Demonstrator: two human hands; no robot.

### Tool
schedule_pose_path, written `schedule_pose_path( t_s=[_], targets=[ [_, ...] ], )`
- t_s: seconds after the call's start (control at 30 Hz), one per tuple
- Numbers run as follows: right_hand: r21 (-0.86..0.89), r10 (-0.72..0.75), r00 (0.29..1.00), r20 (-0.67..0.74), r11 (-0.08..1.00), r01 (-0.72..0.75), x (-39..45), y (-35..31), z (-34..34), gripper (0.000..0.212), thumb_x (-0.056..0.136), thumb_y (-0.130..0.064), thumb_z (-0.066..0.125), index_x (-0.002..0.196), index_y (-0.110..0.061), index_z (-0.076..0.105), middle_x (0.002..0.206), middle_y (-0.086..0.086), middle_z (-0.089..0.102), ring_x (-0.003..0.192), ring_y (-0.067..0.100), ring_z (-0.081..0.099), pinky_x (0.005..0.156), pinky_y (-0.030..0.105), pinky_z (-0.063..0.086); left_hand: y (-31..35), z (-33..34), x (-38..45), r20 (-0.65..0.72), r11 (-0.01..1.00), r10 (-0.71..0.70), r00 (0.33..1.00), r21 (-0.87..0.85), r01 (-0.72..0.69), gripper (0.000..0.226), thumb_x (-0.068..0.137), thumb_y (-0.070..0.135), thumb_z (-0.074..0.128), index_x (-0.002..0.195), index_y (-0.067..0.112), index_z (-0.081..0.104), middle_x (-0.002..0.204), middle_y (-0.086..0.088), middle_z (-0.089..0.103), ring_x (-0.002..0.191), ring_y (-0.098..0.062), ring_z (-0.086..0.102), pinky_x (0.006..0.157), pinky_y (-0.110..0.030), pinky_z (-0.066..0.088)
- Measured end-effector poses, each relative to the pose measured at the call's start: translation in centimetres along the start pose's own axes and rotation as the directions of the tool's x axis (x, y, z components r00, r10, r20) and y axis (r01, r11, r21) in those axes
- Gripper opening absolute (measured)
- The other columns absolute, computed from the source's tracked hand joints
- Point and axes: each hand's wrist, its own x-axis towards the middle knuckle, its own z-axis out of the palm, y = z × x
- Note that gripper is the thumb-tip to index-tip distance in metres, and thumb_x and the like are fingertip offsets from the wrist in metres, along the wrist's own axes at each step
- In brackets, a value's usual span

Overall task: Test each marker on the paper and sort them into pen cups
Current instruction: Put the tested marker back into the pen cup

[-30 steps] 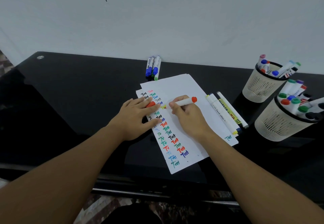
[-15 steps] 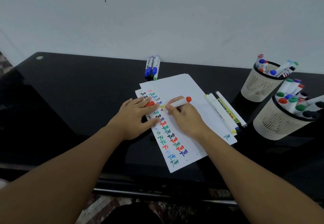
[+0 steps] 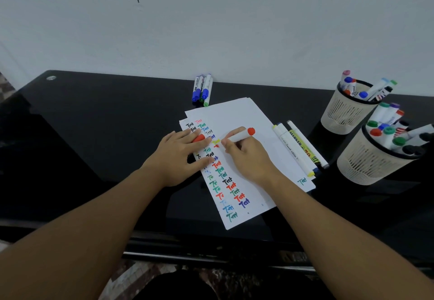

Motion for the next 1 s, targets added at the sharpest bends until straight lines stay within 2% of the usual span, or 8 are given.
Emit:
schedule_pose_path(
  t_s=[0.1,0.3,0.47,0.7,0.9,1.0],
  targets=[
    [0.019,0.042,0.999,-0.006,0.999,-0.041,-0.08,0.21,0.06,0.030,0.104,-0.050,0.051,0.103,-0.022,0.060,0.092,0.002,0.072,0.084,0.019,0.072,0.082,0.049,0.060,0.06,0.03,0.04,0.005,1.000,0.002,1.000,-0.001,-0.002,0.066,0.094,0.077,0.029,0.155,0.051,0.025,0.168,0.012,0.012,0.156,-0.011,0.005,0.125,-0.040,0.000],
    [0.058,0.017,0.999,-0.039,0.998,-0.015,-0.10,0.16,-0.01,0.018,0.106,-0.043,0.051,0.102,-0.028,0.060,0.097,-0.004,0.070,0.092,0.015,0.068,0.091,0.048,0.057,-0.02,0.10,-0.03,-0.011,1.000,0.002,1.000,-0.003,-0.002,0.069,0.091,0.079,0.027,0.155,0.051,0.026,0.168,0.011,0.014,0.155,-0.011,0.007,0.126,-0.041,0.003],
    [0.027,0.037,0.998,-0.047,0.999,-0.035,-0.10,0.18,0.07,0.026,0.106,-0.044,0.051,0.105,-0.020,0.062,0.097,0.000,0.071,0.091,0.017,0.069,0.089,0.047,0.057,-0.01,0.14,0.00,-0.009,1.000,0.004,1.000,-0.002,-0.004,0.068,0.092,0.078,0.028,0.155,0.051,0.025,0.168,0.010,0.013,0.156,-0.012,0.006,0.126,-0.042,0.002],
    [0.032,0.051,0.998,-0.040,0.998,-0.050,-0.02,0.32,0.05,0.028,0.106,-0.045,0.050,0.106,-0.020,0.062,0.098,0.002,0.072,0.089,0.017,0.070,0.087,0.046,0.059,-0.04,0.11,0.01,-0.002,1.000,0.000,1.000,-0.008,0.000,0.069,0.091,0.080,0.026,0.155,0.052,0.025,0.168,0.012,0.012,0.156,-0.011,0.005,0.127,-0.042,0.002],
    [0.002,0.024,0.998,-0.052,1.000,-0.024,0.05,0.27,-0.01,0.022,0.107,-0.043,0.048,0.109,-0.024,0.059,0.097,-0.007,0.069,0.088,0.012,0.068,0.082,0.033,0.057,-0.03,0.06,0.01,0.003,1.000,-0.004,1.000,-0.009,0.004,0.069,0.092,0.079,0.027,0.155,0.052,0.025,0.168,0.012,0.012,0.156,-0.011,0.004,0.127,-0.042,0.001],
    [0.000,0.022,0.999,-0.047,1.000,-0.022,0.08,0.22,-0.01,0.024,0.107,-0.043,0.048,0.110,-0.022,0.060,0.098,-0.004,0.069,0.089,0.013,0.068,0.082,0.033,0.056,-0.08,0.04,0.08,0.002,1.000,-0.002,1.000,-0.011,0.002,0.069,0.092,0.079,0.028,0.155,0.051,0.026,0.168,0.012,0.012,0.156,-0.011,0.005,0.127,-0.042,0.001]
  ],
)
